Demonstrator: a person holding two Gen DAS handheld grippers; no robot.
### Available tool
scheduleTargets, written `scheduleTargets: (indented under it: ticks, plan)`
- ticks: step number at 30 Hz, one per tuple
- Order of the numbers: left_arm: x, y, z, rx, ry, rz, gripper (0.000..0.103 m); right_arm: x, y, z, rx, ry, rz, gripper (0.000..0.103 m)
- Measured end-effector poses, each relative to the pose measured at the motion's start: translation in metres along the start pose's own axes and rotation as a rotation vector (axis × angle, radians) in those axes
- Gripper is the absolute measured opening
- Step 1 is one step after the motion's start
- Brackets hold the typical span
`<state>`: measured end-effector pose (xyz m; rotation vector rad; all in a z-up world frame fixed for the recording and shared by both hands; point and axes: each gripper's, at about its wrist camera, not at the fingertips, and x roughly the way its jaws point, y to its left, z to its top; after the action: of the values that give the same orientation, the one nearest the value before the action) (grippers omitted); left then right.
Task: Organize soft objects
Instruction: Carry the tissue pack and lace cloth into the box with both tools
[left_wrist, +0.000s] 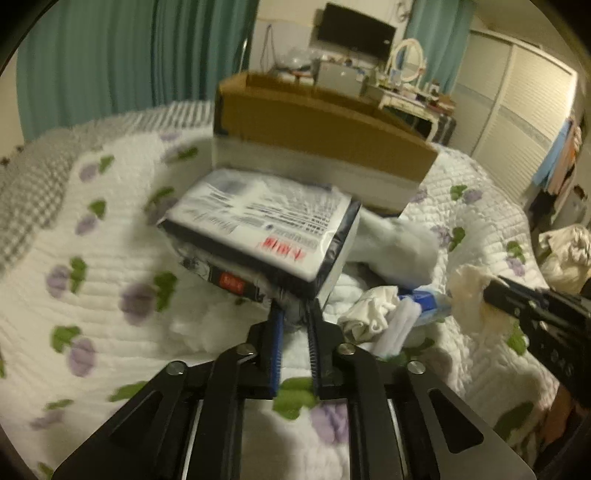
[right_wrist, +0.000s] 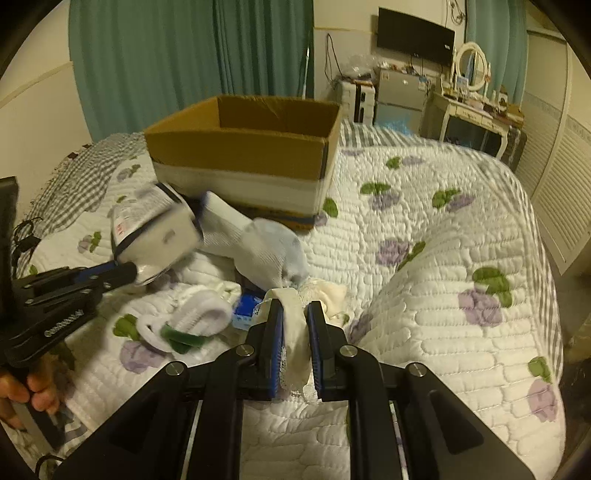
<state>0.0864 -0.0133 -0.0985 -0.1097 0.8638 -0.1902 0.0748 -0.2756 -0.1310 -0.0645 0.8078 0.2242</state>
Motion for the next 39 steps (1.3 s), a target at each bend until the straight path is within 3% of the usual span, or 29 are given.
scheduleTargets:
  ticks: [8, 16, 22, 32, 39]
  plan:
    - [-0.052, -0.013, 0.015, 0.143, -0.101, 0.026, 0.000, -0.026, 0.004, 0.009, 0.004, -0.059, 0.020, 0.013]
    - [-0.060, -0.021, 0.025, 0.144, -0.089, 0.038, 0.000, -0.040, 0.007, 0.013, 0.013, -0.088, 0.042, 0.013]
    - [-0.078, -0.031, 0.045, 0.198, -0.112, 0.063, 0.000, -0.044, 0.008, 0.029, 0.032, -0.112, 0.084, 0.013]
    - [-0.101, -0.045, 0.108, 0.233, -0.174, 0.033, 0.000, -0.053, 0.016, 0.088, -0.027, -0.168, 0.084, 0.013]
    - [-0.104, -0.055, 0.175, 0.263, -0.242, 0.029, 0.000, -0.040, 0.007, 0.142, -0.035, -0.191, 0.091, 0.013]
